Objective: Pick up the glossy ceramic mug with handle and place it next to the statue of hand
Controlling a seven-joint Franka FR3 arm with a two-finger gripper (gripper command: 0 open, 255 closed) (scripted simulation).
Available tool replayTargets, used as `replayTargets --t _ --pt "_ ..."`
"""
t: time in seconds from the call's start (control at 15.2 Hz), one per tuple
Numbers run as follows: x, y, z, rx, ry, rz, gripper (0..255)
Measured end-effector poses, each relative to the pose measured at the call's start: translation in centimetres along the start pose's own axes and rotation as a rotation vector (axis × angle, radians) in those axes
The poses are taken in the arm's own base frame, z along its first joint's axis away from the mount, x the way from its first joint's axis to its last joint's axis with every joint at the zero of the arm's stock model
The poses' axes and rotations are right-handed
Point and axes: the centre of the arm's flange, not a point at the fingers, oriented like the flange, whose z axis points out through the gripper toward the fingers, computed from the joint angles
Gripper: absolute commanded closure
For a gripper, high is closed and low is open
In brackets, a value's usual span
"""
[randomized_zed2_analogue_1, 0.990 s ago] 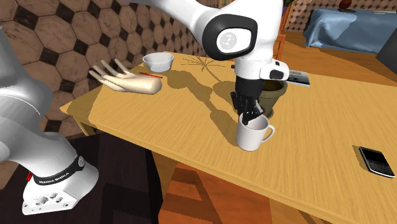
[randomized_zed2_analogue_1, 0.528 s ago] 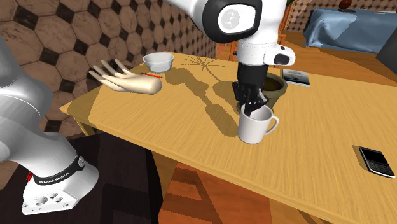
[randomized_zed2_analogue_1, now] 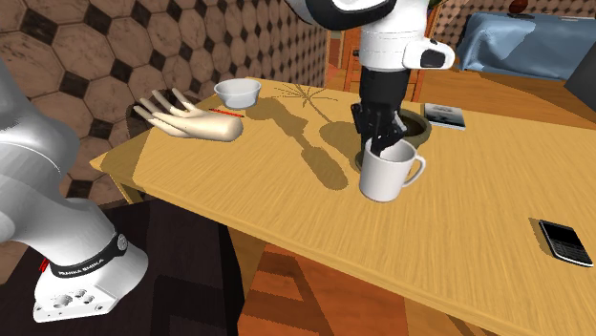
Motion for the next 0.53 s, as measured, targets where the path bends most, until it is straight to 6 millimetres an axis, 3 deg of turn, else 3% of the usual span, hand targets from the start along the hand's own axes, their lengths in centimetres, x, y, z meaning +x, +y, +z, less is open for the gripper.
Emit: replayTargets --t 0.53 --pt "0.3 0.2 -4.4 0.0 0.0 0.0 255"
